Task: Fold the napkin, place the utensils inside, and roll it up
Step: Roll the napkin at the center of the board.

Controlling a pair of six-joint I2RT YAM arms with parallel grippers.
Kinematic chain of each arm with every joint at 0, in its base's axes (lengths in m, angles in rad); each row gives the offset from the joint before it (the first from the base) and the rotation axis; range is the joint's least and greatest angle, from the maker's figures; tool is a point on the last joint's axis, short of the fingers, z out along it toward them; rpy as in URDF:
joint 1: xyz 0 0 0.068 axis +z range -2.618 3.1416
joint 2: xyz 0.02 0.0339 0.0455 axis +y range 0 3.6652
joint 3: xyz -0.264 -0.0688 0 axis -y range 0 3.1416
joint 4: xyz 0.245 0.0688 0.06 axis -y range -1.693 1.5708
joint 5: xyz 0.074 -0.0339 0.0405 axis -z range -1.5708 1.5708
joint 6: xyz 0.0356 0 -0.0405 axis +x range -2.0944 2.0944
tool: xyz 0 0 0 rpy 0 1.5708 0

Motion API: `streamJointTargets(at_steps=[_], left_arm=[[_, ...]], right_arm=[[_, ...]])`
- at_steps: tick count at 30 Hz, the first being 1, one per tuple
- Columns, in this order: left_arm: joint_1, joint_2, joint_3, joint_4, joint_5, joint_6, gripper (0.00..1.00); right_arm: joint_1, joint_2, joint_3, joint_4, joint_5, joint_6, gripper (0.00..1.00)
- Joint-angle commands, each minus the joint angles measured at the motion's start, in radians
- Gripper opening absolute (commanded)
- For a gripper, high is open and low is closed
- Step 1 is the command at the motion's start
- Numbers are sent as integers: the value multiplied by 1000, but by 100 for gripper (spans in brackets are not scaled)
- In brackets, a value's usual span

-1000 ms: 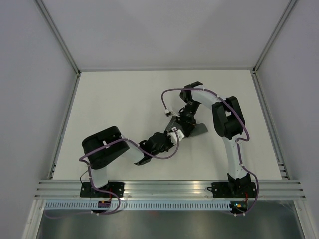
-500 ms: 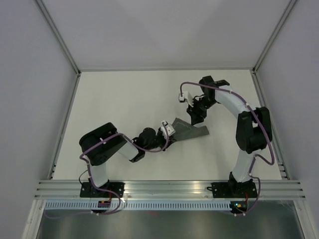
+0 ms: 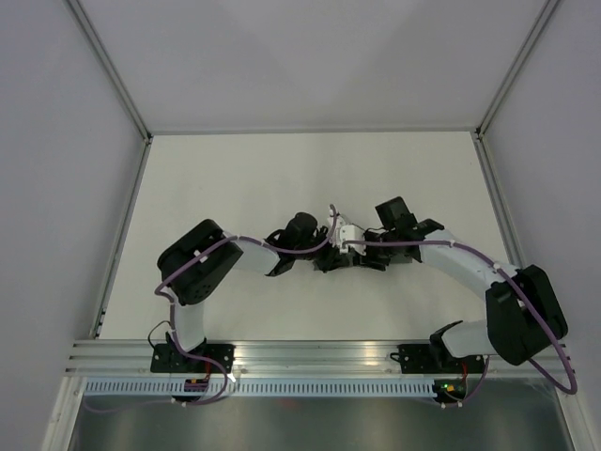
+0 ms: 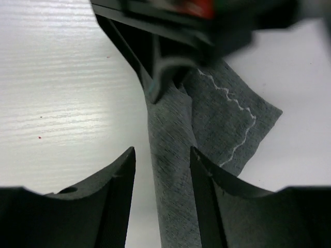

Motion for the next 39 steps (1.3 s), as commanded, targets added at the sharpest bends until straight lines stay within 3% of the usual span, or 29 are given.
streamJointTargets(at_steps=[1, 7, 15, 23, 26, 28, 31, 36, 39], left_arm=[[-1, 101, 67, -463, 47, -33, 2], [6, 132, 168, -630, 54, -50, 2], [31, 135, 200, -670, 119, -76, 2], [57, 136, 237, -754, 140, -110, 3], [74, 138, 265, -793, 133, -162, 7], [83, 135, 277, -793, 139, -227, 19], [95, 124, 288, -798, 140, -307, 33], [121, 69, 254, -697, 129, -442, 45], [147, 9, 205, -617, 135, -559, 47]], right_arm=[[61, -66, -90, 202, 99, -11, 53], [81, -100, -196, 306, 169, -14, 53], [81, -92, -296, 427, 240, -38, 53], [81, -76, -361, 491, 298, -52, 45], [81, -62, -374, 505, 312, -43, 23], [81, -48, -375, 505, 318, -35, 11], [73, -28, -362, 494, 308, -31, 4], [26, 21, -280, 366, 246, -38, 0], [-8, 82, -202, 275, 203, -61, 0]])
